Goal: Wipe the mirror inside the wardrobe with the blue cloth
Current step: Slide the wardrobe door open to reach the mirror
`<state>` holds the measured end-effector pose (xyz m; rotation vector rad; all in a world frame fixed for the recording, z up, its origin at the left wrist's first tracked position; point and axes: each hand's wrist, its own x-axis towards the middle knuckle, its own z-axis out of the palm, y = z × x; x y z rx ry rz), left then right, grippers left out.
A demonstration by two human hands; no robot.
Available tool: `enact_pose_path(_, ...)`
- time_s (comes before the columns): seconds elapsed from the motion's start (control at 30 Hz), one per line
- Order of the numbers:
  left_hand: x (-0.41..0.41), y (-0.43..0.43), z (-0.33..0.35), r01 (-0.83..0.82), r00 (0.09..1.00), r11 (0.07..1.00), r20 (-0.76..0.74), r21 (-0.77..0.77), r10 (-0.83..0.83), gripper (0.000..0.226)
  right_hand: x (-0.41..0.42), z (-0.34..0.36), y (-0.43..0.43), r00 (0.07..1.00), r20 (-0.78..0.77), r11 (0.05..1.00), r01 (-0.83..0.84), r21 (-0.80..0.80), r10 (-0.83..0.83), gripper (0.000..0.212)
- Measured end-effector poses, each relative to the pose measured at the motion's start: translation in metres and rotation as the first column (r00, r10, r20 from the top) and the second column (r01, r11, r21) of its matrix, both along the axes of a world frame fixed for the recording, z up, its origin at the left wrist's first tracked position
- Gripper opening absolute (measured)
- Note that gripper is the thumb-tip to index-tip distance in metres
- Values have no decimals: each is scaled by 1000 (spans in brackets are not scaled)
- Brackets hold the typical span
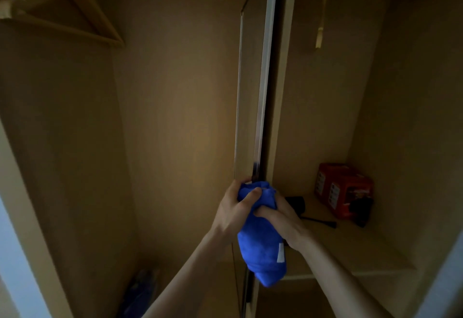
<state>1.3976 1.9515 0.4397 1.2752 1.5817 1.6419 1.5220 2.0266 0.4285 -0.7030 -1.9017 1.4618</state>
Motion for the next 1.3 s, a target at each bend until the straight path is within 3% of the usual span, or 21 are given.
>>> enact_pose_path(0.4, 39, -37, -25, -41, 989, 995, -138, 87, 53, 31, 37, -16, -43, 997, -58, 996, 60, 60, -56, 40)
enact_pose_path(0.57, 54, -57, -25, -49, 983, 995, -170, 85, 63, 38, 52, -16, -55, 995, -95, 994, 50, 96, -41, 35)
enact_pose_path(0.77, 85, -73, -27, -91, 984, 993, -148, 75, 101, 43, 84, -11, -63, 994, -80, 993, -60, 99, 68, 34)
enact_pose_path(1.3, 156, -107, -23, -185, 977, 978, -86, 94, 193, 50, 143, -6, -88, 984, -62, 985, -161, 63, 165, 33)
